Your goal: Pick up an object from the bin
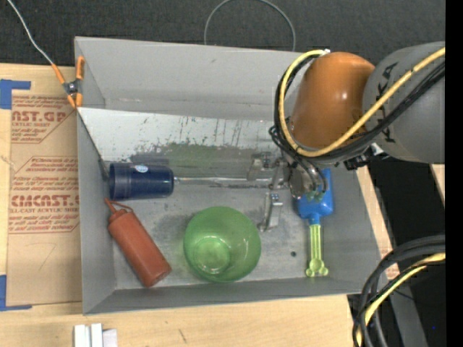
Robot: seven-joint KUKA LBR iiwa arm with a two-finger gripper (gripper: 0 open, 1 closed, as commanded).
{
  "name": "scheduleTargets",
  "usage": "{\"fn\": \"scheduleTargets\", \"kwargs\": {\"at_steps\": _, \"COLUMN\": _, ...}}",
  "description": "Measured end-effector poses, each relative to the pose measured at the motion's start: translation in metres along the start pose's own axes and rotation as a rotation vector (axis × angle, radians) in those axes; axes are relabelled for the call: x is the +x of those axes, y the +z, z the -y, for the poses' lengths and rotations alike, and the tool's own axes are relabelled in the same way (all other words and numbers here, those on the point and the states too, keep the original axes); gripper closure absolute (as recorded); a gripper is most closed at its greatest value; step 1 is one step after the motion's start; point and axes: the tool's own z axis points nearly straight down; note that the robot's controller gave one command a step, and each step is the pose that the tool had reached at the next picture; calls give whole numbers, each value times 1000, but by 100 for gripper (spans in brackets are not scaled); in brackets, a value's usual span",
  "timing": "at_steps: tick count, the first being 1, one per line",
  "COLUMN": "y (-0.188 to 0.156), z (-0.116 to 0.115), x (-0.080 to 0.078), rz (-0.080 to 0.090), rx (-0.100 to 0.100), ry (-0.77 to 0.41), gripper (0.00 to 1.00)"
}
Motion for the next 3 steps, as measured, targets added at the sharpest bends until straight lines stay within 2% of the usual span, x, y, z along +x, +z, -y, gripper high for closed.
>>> {"fn": "scheduleTargets", "kwargs": {"at_steps": 1, "y": -5, "z": 0, "x": -2, "rz": 8, "rx": 0, "ry": 0, "gripper": 0}}
{"fn": "scheduleTargets", "kwargs": {"at_steps": 2, "y": 63, "z": -59, "x": 8, "rz": 7, "rx": 0, "ry": -118, "gripper": 0}}
{"fn": "scheduleTargets", "kwargs": {"at_steps": 3, "y": 85, "z": -53, "x": 34, "rz": 6, "rx": -2, "ry": 55, "gripper": 0}}
